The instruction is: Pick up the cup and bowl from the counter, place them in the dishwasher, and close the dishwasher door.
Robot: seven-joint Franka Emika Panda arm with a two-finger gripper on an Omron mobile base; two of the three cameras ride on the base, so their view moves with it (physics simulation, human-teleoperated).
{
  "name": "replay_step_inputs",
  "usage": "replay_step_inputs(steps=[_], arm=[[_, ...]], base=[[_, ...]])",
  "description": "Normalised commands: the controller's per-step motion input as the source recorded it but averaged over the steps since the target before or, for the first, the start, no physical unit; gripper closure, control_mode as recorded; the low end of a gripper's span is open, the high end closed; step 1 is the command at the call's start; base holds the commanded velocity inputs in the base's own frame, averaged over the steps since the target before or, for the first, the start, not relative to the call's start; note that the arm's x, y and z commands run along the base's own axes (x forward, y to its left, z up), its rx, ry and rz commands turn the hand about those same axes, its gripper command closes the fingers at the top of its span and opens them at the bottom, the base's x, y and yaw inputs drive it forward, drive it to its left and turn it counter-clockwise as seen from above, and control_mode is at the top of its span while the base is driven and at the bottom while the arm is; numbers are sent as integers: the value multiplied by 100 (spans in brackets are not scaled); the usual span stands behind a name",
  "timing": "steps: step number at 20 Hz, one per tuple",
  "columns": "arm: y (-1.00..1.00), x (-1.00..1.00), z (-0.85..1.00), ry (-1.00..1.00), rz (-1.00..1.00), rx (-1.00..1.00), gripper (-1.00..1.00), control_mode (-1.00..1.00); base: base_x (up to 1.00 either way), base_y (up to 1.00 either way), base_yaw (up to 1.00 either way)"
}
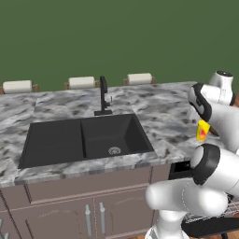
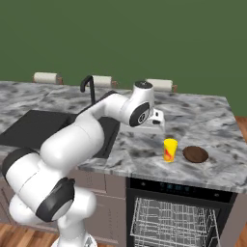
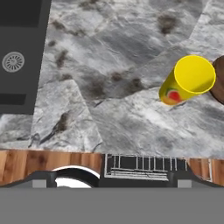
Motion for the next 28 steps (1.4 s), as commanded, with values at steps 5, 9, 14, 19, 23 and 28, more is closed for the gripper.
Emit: replay_step_inputs(steps=[5,9,14,19,23,28], arm=[[-21,19,-24,0,0,0,-100,-100],[-20,23,-24,0,0,0,-100,-100],[-13,33,-22,0,0,0,-100,-100],[-12,37,-20,0,0,0,-100,-100],[-16,33,-17,0,0,0,-100,-100],[-14,31,-17,0,0,0,-100,-100]], base=[[0,0,0],[0,0,0],[0,0,0],[0,0,0],[0,0,0],[0,0,0]])
